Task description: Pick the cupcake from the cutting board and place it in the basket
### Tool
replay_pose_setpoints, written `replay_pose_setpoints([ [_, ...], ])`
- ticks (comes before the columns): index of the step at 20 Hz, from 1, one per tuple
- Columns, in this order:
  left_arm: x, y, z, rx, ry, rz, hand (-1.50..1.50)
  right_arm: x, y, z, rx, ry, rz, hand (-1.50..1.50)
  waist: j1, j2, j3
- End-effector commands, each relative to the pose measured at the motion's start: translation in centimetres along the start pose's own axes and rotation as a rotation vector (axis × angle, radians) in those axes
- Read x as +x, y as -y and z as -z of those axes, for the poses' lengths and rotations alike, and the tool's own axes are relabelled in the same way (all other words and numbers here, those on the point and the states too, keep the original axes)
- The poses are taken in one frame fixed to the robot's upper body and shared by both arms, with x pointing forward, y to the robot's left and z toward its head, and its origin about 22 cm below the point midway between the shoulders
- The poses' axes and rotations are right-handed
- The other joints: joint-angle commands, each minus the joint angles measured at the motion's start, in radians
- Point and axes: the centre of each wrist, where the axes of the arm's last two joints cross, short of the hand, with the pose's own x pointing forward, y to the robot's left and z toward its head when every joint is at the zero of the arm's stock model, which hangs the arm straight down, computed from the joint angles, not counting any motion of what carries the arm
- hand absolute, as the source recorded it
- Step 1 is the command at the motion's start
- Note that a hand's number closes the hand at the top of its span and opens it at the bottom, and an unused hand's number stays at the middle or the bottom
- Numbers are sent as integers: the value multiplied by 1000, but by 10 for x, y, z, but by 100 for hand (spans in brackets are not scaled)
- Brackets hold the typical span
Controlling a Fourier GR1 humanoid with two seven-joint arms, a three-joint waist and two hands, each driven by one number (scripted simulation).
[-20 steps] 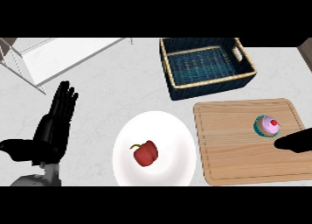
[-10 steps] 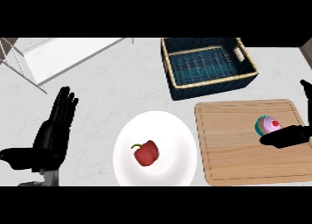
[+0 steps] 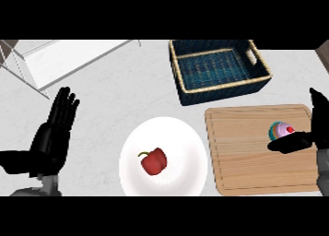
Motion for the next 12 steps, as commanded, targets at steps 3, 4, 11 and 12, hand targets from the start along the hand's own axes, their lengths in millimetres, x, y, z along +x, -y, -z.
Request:
replay_pose_setpoints([
  [3, -2, 9, -1, -11, 7, 18, 0, -2, -6, -6, -4, -151, 21, -150, -5, -1, 0],
  [4, -9, 3, -4, 17, 5, 1, 0, 7, -8, 10, 13, -169, -12, -150, 3, 1, 0],
  [11, -3, -1, 6, -9, 2, 0, 0, -2, -34, 18, 60, -193, -11, -150, -2, 1, 0],
  [12, -17, 14, 4, -17, -6, -9, 0, -17, -29, 27, 65, -196, -8, -150, -6, 1, 0],
])
